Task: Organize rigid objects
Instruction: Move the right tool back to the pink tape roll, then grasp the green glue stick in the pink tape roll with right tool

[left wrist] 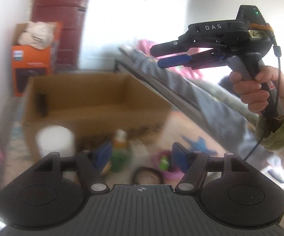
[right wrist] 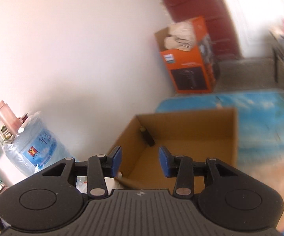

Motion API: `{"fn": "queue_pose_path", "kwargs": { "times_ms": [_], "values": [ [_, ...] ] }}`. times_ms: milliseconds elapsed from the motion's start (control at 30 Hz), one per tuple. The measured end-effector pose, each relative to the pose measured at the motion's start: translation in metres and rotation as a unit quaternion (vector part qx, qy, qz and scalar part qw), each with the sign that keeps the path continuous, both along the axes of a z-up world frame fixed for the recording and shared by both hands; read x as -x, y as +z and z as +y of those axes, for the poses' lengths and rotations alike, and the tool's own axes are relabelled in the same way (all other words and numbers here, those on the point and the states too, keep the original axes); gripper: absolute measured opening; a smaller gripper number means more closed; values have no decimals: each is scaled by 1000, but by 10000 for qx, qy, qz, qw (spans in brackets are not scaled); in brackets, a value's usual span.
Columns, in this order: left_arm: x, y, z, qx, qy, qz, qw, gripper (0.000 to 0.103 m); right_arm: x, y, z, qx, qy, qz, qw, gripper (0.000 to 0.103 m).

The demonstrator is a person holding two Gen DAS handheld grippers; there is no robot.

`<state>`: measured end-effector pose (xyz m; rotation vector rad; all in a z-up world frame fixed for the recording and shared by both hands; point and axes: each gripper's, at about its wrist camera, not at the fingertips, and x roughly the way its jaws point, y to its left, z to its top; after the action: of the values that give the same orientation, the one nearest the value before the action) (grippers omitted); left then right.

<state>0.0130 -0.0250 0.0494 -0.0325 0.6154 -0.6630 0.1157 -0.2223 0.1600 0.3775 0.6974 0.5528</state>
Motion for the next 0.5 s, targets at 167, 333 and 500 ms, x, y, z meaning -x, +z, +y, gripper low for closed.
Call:
{"fn": "queue_pose_path", "kwargs": {
  "times_ms": [167, 333, 500],
  "values": [
    [-3, -27, -47, -331, -447, 327, 9979, 65, 47, -69, -46, -672, -708, 844, 9916, 44],
    [-11, -37, -77, -836, -503, 119, 9952, 56, 69, -123, -67, -1152, -1199, 1445, 9754, 42],
    [-19, -45, -86, -1042, -363, 240, 9936, 39, 69, -147, -69, -1521, -1227, 1703, 9658, 39]
  ]
}}
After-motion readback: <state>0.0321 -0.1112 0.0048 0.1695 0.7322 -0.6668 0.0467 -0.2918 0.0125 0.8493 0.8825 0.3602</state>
